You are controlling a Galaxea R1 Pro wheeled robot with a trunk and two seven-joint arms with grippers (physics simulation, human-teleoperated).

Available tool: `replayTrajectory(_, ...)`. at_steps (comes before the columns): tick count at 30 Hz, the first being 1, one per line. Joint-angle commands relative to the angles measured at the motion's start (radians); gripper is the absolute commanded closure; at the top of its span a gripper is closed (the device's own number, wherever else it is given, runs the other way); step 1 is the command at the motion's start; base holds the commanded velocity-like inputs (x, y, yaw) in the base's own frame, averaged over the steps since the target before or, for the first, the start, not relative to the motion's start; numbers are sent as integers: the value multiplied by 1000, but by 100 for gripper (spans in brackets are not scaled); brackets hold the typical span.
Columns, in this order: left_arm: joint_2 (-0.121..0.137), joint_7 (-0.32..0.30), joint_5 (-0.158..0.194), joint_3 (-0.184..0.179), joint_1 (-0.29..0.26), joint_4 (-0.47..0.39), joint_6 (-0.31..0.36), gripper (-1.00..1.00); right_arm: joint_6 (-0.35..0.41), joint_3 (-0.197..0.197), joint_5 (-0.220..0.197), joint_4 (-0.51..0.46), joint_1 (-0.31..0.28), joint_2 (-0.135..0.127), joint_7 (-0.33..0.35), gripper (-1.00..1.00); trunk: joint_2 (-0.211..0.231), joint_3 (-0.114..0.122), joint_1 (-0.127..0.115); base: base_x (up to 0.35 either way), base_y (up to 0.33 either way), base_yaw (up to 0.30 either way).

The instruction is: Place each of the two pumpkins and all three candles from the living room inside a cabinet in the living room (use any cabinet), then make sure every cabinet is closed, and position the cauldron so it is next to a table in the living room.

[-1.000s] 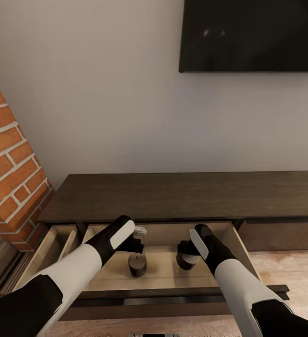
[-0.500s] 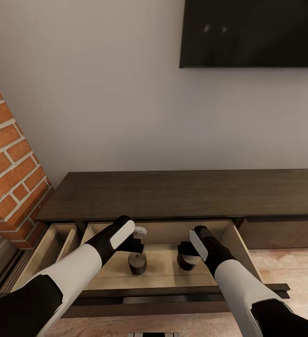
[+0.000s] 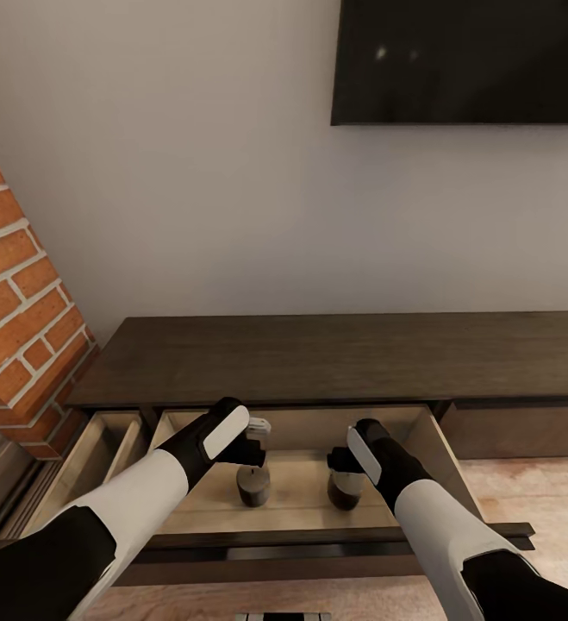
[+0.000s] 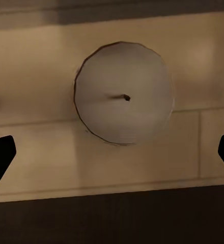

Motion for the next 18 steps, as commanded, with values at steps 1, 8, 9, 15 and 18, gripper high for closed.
replayTrajectory(1, 1, 9, 11, -5, -1, -1, 1, -100, 3, 6, -10, -1, 0, -1, -9, -100, 0, -1, 0, 0, 0, 0)
replayTrajectory(8, 0, 9, 11, -5, -1, -1, 1, -100, 2, 6, -11, -2, 0, -1, -9, -100, 0, -1, 0, 0, 0, 0)
replayTrajectory(9, 1, 9, 11, -5, -1, -1, 1, -100, 2, 6, -11, -2, -1, -1, -9, -100, 0, -1, 0, 0, 0, 0)
replayTrajectory(15, 1, 9, 11, -5, -1, -1, 1, -100, 2, 6, -11, -2, -1, -1, -9, -100, 0, -1, 0, 0, 0, 0)
replayTrajectory(18, 1, 9, 11, -5, -1, -1, 1, -100, 2, 6, -11, -2, 0, -1, -9, -100, 0, -1, 0, 0, 0, 0)
